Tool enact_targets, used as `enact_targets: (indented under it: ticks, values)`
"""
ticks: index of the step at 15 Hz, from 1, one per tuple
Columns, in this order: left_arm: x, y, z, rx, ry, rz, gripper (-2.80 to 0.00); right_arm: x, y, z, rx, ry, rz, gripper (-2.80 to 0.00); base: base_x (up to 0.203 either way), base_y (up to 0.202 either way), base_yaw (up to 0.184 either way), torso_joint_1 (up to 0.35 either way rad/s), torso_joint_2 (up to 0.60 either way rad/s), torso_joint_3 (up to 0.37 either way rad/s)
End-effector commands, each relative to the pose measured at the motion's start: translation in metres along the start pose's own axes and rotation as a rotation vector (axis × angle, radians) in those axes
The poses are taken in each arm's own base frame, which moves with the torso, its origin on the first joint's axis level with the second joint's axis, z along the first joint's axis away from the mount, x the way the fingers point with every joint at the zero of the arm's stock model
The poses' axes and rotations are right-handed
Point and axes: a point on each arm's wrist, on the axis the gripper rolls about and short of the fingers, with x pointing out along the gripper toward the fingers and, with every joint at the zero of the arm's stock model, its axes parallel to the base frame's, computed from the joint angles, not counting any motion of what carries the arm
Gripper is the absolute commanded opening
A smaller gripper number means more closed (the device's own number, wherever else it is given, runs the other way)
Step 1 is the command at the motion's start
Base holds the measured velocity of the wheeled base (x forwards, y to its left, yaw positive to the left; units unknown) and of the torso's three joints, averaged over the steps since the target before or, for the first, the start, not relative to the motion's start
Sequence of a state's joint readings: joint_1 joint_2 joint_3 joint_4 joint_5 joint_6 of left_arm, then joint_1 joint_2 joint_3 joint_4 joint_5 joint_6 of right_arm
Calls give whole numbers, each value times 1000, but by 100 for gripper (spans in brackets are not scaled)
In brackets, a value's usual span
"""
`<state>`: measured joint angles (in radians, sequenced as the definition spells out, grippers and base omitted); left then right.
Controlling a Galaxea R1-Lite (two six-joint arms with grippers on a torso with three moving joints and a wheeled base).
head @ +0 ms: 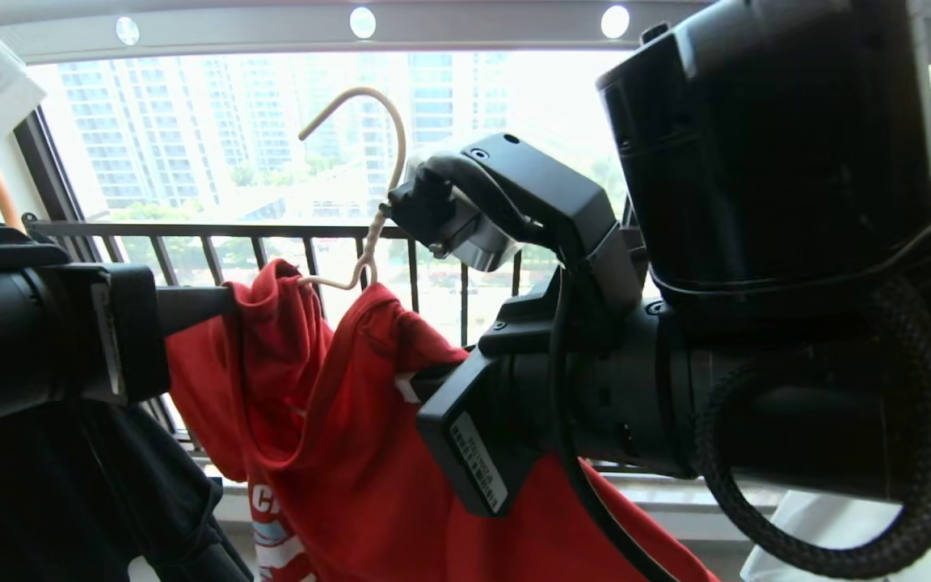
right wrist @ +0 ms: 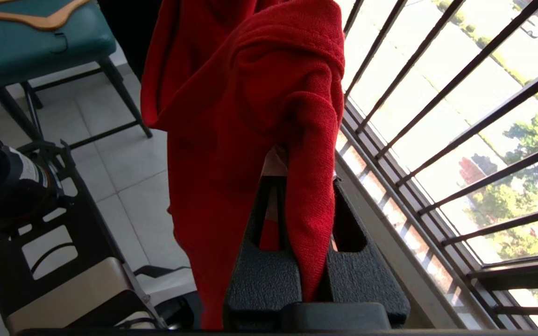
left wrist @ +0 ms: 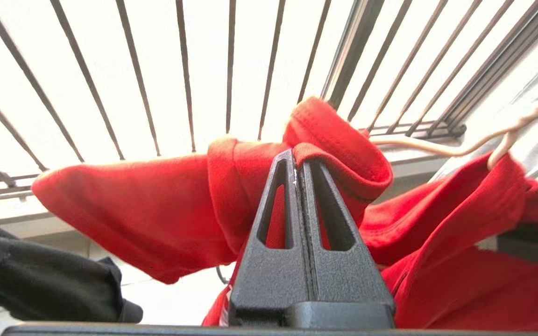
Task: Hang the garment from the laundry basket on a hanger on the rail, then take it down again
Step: Hang the clothes on the clothes rack
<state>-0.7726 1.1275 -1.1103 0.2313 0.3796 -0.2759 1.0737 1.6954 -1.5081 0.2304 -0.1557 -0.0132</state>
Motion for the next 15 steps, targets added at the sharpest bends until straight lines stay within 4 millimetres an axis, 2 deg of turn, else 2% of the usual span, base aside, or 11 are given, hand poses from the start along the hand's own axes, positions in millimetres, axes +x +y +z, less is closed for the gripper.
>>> enact_targets:
  ticks: [1,6,11,15]
  values:
    - [-3,0,5,-41,-77,-20,-280,14,11,-7,18,37,22,-280,0,0,0,0,0,0]
    - [-8,-2,5,-57,-96,-52,-280,25,24,-13,11,67,51,-280,0,0,0,0,0,0]
    - [-21,1,-6,-1,-21,-211,-280,21,22,-3,45,23,49,-280,0,0,0,0,0,0]
    - [-33,7,-11,68,7,-226,-280,14,15,2,58,-3,30,-280,0,0,0,0,0,0]
